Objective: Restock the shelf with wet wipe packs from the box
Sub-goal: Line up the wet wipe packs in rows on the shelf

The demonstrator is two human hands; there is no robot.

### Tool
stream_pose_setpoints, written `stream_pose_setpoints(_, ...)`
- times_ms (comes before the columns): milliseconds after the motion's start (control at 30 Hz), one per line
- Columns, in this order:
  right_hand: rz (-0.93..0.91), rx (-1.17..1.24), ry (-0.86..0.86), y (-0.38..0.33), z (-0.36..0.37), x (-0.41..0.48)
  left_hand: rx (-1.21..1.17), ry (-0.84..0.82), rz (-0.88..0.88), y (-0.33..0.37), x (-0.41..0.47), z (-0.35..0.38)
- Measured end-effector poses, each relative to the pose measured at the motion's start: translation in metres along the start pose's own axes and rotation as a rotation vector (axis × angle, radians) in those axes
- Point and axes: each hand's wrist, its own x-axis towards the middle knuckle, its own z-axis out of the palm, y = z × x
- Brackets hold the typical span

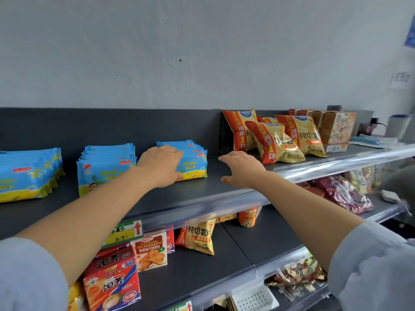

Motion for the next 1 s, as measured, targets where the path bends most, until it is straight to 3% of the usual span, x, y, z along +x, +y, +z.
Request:
stream_pose_setpoints(567, 0.225, -0.037, -0.043, 0.079, 0.015, -0.123, -0.095, 0.118, 0.252, 0.121, 0.001, 0.004)
stream_pose_setpoints(1000, 0.302, -0.074, -0.181, 0.192, 0.061, -0.269, -0.183, -0.045, 0.336, 0.296, -0.016, 0.02)
